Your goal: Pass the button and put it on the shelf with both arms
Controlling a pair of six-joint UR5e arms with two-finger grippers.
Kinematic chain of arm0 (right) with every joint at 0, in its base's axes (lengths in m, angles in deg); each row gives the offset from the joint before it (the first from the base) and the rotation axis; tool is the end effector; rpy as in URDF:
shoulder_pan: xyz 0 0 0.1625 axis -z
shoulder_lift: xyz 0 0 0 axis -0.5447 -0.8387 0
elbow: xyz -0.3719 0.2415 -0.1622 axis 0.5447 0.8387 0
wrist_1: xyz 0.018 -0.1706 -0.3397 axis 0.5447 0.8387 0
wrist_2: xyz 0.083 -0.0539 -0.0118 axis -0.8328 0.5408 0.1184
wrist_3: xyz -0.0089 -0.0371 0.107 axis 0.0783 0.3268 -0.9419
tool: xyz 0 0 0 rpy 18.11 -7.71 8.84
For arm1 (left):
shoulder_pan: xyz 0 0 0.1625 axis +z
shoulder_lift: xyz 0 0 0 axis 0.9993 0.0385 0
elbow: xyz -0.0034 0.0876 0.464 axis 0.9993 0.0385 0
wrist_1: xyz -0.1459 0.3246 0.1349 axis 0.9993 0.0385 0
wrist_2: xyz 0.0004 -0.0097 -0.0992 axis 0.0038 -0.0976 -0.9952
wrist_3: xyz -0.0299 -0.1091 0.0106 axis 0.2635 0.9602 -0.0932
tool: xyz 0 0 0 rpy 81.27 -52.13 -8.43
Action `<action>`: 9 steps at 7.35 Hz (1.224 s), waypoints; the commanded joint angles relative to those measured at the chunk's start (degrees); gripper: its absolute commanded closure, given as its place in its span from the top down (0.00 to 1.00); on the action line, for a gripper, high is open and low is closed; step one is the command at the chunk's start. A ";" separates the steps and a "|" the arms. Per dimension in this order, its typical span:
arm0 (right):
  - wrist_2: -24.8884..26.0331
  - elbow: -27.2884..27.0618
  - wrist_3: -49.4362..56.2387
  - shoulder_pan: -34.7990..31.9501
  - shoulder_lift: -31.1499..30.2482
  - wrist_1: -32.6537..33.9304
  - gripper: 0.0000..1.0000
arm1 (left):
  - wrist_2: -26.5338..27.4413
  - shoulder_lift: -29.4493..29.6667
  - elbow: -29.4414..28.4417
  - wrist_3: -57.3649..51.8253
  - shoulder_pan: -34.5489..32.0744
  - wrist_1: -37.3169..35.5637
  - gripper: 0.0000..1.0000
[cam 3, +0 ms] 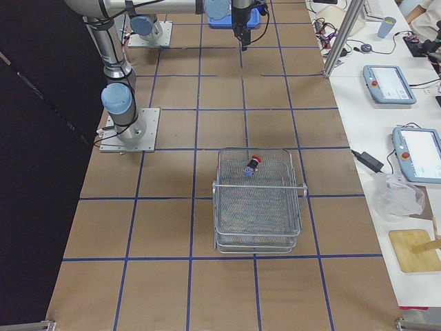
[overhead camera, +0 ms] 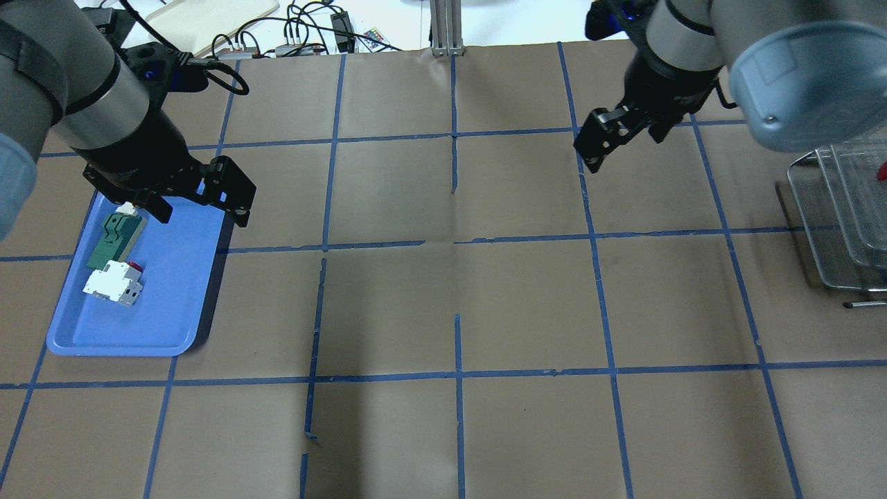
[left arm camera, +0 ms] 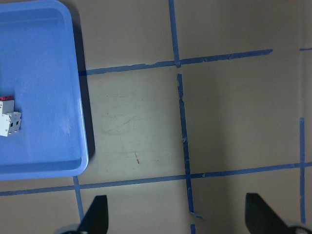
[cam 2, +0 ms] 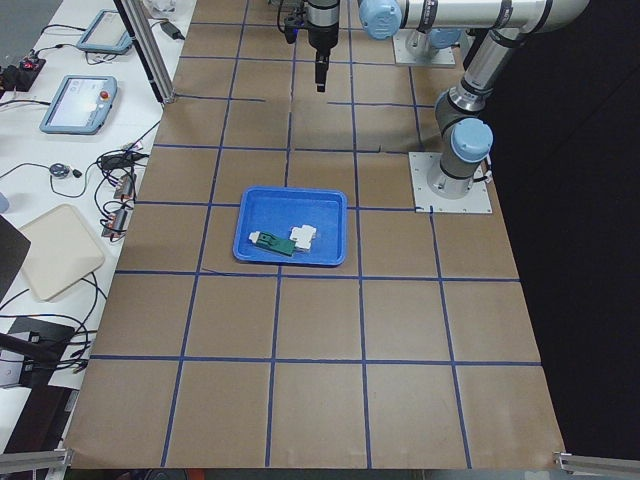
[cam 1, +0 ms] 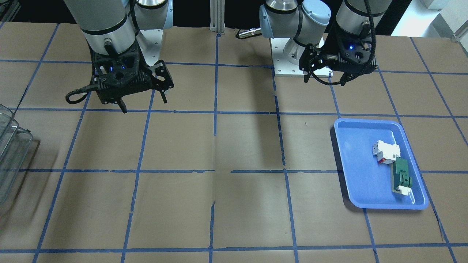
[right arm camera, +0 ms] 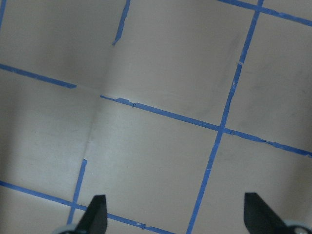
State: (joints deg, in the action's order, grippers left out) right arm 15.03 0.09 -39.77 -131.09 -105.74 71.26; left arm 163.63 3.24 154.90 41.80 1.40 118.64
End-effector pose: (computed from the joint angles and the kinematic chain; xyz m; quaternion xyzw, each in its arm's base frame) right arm 0.2089 -0.4745 0.5157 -0.1240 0.9913 -0.0334 0.0305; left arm -0.1062 -0.4000 0.5127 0.0468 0.9988 0.0112 0.0084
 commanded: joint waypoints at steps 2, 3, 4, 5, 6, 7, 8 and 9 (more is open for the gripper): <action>3.17 3.60 -1.14 2.01 -2.15 -13.24 1.00 | -0.05 0.00 0.07 0.00 0.00 0.17 1.00; 2.13 2.12 -0.35 5.07 -1.82 -12.65 1.00 | -0.05 -0.27 0.07 0.00 0.09 0.51 1.00; 2.03 1.32 -0.60 6.93 -1.81 -12.47 1.00 | -0.14 -0.36 0.07 0.00 0.09 0.52 1.00; 2.38 1.05 -1.48 6.68 -1.99 -10.99 1.00 | -0.05 -0.44 0.07 0.00 0.18 0.52 1.00; 2.99 1.05 -1.57 6.25 -1.99 -9.93 1.00 | 0.12 -0.36 0.33 -0.09 0.18 0.52 1.00; 3.00 1.05 -2.36 5.81 -2.08 -9.31 1.00 | 0.12 -0.36 0.60 -0.70 0.18 0.52 1.00; 3.17 1.05 -2.62 4.93 -2.08 -7.22 1.00 | 0.04 -0.36 0.60 -0.70 0.18 0.52 1.00; 4.83 1.14 -1.67 4.75 -2.08 -6.33 1.00 | 0.12 -0.27 0.60 -0.70 0.18 0.52 1.00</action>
State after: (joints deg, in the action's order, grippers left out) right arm 18.49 1.18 -41.96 -125.82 -107.79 63.36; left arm 163.71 2.90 155.45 41.17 1.57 119.16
